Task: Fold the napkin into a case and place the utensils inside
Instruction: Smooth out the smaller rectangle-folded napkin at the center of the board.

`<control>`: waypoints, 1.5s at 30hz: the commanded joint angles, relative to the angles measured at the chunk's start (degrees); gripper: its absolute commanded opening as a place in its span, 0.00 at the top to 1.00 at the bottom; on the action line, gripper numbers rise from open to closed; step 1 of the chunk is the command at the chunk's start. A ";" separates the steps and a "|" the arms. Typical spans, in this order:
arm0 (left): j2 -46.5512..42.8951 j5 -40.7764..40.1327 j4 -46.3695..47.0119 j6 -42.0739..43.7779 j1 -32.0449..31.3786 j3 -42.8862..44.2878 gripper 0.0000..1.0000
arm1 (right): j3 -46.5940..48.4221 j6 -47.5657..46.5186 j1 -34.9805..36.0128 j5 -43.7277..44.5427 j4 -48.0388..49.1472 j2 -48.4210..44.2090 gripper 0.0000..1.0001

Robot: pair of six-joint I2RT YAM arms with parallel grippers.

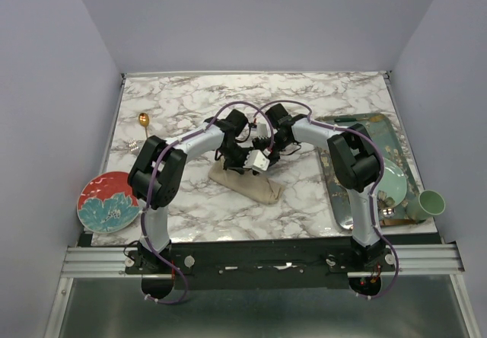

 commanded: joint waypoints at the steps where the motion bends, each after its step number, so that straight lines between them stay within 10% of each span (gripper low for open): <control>1: -0.61 1.96 3.72 -2.61 -0.38 0.57 1.00 | 0.64 -0.94 0.53 -1.20 -0.12 1.06 0.85; 15: 0.79 0.29 2.94 -1.56 -0.82 1.27 1.00 | 2.13 -1.11 0.44 0.64 -2.22 0.45 0.84; 28: 4.13 -5.33 1.26 -1.12 -1.96 3.30 1.00 | -2.70 -0.94 -2.20 -2.95 -7.94 -7.55 0.38; 45: 4.57 -6.13 0.73 -0.94 -2.58 3.39 1.00 | -7.36 3.02 -1.76 -2.43 -2.58 -6.49 0.49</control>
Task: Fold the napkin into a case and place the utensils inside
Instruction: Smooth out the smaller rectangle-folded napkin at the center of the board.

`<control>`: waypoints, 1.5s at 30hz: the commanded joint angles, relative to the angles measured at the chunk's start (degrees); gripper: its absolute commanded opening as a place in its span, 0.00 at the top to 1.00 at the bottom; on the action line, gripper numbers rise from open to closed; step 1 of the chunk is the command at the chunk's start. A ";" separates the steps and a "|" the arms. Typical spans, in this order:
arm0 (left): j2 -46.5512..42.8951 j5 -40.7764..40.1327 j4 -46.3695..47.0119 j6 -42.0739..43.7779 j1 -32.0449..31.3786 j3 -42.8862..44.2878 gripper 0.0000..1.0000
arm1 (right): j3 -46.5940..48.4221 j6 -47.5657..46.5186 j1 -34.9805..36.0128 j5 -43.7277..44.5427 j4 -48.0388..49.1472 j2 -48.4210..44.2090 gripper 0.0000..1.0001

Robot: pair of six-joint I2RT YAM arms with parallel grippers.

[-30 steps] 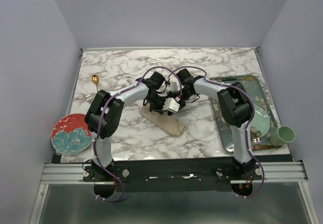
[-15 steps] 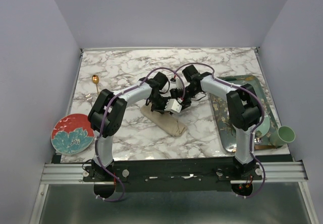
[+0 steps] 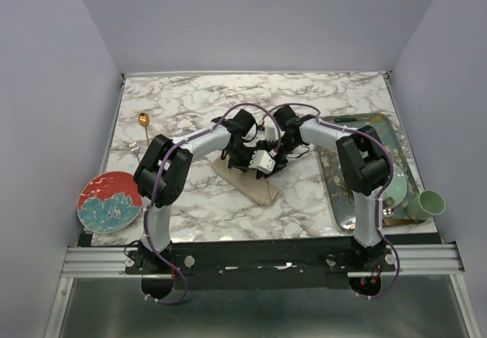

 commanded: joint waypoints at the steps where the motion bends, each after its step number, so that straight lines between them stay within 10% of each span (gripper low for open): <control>1: 2.01 -1.65 -0.25 0.78 -0.42 0.37 1.00 | -4.67 0.85 -0.44 -1.03 1.90 -3.48 0.54; 23: 2.45 -2.09 -0.25 0.17 -0.68 0.81 1.00 | -6.44 18.07 -1.95 -12.55 7.08 -2.35 0.96; 45: 3.51 -2.70 -0.34 -0.89 -0.68 2.04 1.00 | -5.65 18.53 1.83 10.21 -2.22 2.48 0.95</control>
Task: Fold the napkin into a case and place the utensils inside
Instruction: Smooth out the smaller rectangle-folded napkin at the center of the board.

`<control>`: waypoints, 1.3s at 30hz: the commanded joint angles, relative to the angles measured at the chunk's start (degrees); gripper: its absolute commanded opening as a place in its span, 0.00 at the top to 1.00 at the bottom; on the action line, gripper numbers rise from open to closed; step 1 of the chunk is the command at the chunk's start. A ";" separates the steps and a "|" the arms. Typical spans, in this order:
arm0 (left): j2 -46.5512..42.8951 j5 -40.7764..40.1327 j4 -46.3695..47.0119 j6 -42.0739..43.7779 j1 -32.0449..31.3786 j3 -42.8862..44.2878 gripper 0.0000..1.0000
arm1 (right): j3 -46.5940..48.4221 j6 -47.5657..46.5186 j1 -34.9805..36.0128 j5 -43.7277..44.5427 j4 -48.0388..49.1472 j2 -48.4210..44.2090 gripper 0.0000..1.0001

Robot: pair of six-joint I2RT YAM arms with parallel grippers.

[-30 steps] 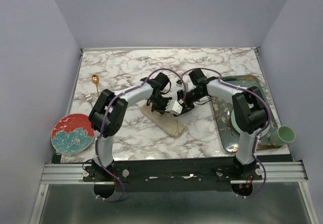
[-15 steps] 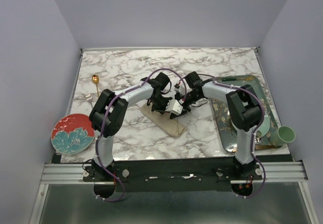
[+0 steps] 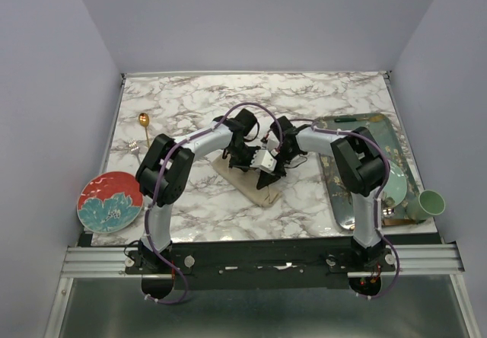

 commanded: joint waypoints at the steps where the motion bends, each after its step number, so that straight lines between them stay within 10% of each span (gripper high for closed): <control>1: 2.48 -1.94 0.56 0.03 -0.37 0.49 1.00 | 1.54 -2.64 0.02 9.58 -6.89 2.70 0.95; 21: -1.56 1.14 1.35 -2.07 1.03 1.10 0.93 | 5.23 -12.30 -0.51 8.09 -8.56 -7.75 0.78; 29: -0.86 2.19 1.70 -2.69 1.47 1.01 0.93 | 9.28 -17.22 -0.42 10.73 -5.31 -4.51 0.39; 39: -0.07 2.81 2.40 -3.75 1.47 0.84 0.94 | 11.13 -12.40 -0.51 6.07 -0.57 1.38 0.40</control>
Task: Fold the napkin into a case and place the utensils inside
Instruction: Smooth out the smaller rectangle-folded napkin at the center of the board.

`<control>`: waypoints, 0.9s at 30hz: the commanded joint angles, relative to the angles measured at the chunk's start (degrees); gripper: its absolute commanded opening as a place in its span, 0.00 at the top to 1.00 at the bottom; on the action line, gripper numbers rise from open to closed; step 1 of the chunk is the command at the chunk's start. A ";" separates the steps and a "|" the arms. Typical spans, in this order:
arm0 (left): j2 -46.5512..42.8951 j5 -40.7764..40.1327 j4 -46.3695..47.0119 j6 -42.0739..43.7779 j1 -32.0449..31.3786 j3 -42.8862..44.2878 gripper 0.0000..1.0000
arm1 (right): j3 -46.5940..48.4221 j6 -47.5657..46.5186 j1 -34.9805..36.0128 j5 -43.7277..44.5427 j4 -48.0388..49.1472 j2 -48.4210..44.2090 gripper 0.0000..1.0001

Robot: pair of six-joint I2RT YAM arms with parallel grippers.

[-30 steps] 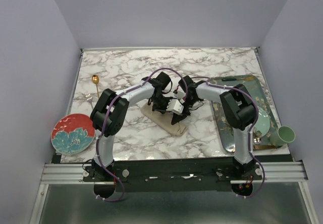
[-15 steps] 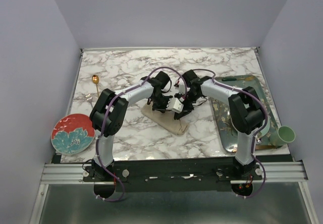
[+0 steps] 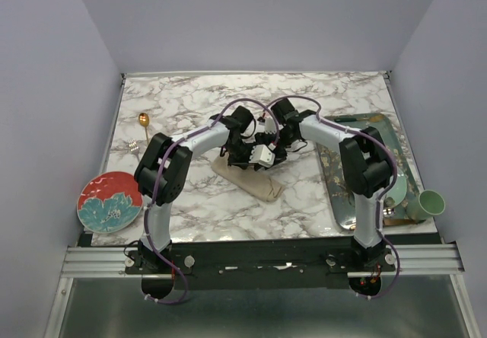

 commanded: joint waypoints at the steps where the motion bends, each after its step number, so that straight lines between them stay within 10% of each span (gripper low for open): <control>1: 0.22 1.48 1.29 -0.65 -0.08 0.58 0.94 | 1.55 2.27 0.37 -1.79 3.28 3.55 0.42; 18: 1.10 1.39 0.94 -0.38 0.62 1.02 0.99 | -5.39 6.84 -4.99 -11.98 8.55 -4.18 0.55; 27: 2.24 1.12 -0.03 -0.91 0.62 2.51 1.00 | -9.52 21.34 -5.26 -21.74 16.63 -0.93 0.90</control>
